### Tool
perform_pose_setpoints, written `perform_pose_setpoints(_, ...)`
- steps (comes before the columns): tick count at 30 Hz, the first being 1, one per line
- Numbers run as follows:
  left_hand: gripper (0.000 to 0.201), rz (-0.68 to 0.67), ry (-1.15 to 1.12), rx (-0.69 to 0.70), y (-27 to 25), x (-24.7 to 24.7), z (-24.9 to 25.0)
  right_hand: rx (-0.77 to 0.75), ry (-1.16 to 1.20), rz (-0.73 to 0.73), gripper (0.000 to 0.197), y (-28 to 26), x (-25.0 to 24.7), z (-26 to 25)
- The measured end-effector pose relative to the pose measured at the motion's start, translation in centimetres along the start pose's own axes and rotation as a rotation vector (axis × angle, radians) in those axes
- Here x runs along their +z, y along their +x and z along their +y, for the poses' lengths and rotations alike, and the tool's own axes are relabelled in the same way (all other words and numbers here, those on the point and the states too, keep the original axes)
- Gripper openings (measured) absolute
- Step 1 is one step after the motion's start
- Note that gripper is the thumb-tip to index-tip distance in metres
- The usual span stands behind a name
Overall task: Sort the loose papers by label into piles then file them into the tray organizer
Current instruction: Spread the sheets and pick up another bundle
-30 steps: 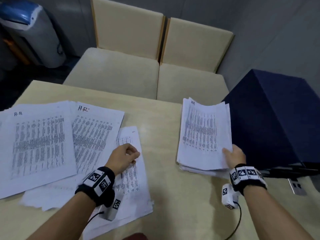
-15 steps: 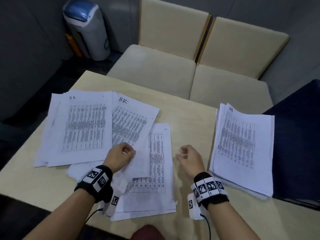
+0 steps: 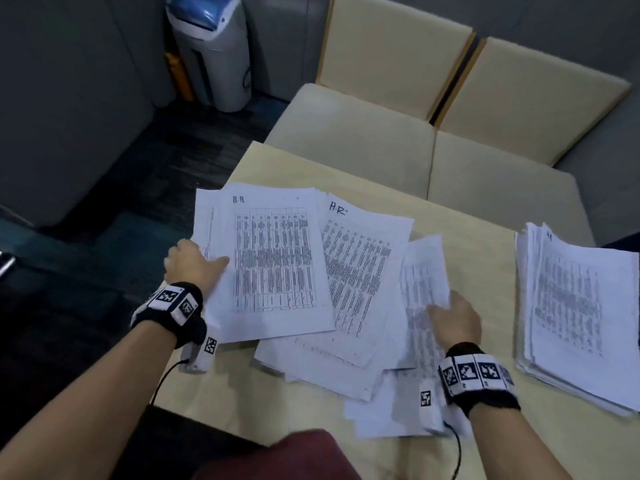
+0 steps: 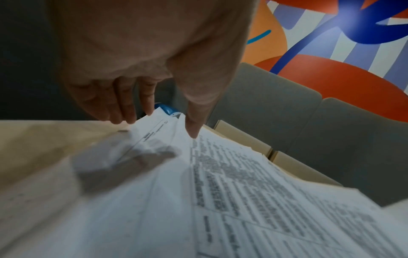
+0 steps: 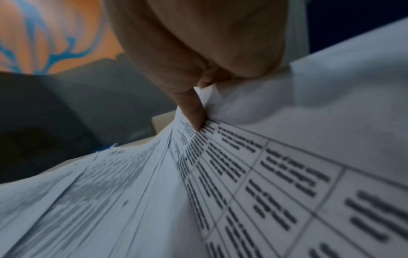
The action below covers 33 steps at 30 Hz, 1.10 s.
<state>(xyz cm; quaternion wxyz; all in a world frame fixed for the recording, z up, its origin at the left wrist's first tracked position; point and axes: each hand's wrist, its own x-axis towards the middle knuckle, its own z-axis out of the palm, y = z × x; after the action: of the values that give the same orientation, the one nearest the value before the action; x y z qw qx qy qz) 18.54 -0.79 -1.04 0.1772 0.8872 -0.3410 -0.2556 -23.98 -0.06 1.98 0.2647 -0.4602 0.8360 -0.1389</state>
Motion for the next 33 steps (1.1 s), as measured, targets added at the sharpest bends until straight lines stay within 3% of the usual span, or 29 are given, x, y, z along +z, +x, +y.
perform_pose_setpoints(4,0.078,-0.051,-0.005,0.046,1.3,0.5,-0.9,-0.211,0.004,0.434,0.018,-2.7,-5.5,-6.1)
perform_pose_setpoints(6,0.082,-0.050,-0.027,0.061,1.4,0.9,-0.6,-0.313,0.170,0.556,0.025,-3.6,-8.2,-9.5)
perform_pose_setpoints(8,0.087,-0.030,-0.010,0.035,1.5,1.3,0.0,-0.384,0.376,0.586,0.028,-3.8,-9.8,-12.4)
perform_pose_setpoints(11,0.101,0.005,0.010,-0.049,1.7,1.2,0.7,-0.408,0.628,0.457,0.021,-3.7,-9.7,-15.1)
perform_pose_setpoints(13,0.107,0.007,0.002,-0.089,2.1,0.9,0.8,-0.330,0.713,0.302,0.019,-3.3,-8.0,-15.6)
perform_pose_setpoints(18,0.107,-0.097,-0.088,-0.084,3.6,0.8,0.3,-0.047,0.588,0.112,0.034,-1.3,-0.4,-10.8)
perform_pose_setpoints(21,0.095,-0.197,-0.158,-0.011,4.0,0.9,-0.4,0.118,0.438,-0.003,0.047,-1.4,2.7,-7.2)
perform_pose_setpoints(25,0.075,-0.309,-0.290,0.007,3.1,0.9,0.3,0.250,0.529,-0.128,0.050,-0.7,4.9,-4.5)
perform_pose_setpoints(28,0.072,-0.374,-0.331,0.002,2.7,1.9,0.7,0.298,0.519,-0.212,0.054,0.6,5.6,-3.7)
perform_pose_setpoints(31,0.065,-0.460,-0.394,-0.008,3.2,2.9,1.1,0.334,0.451,-0.302,0.077,2.2,6.0,-2.6)
perform_pose_setpoints(33,0.059,-0.506,-0.431,0.002,3.5,3.3,1.3,0.292,0.442,-0.325,0.072,2.8,5.8,-2.4)
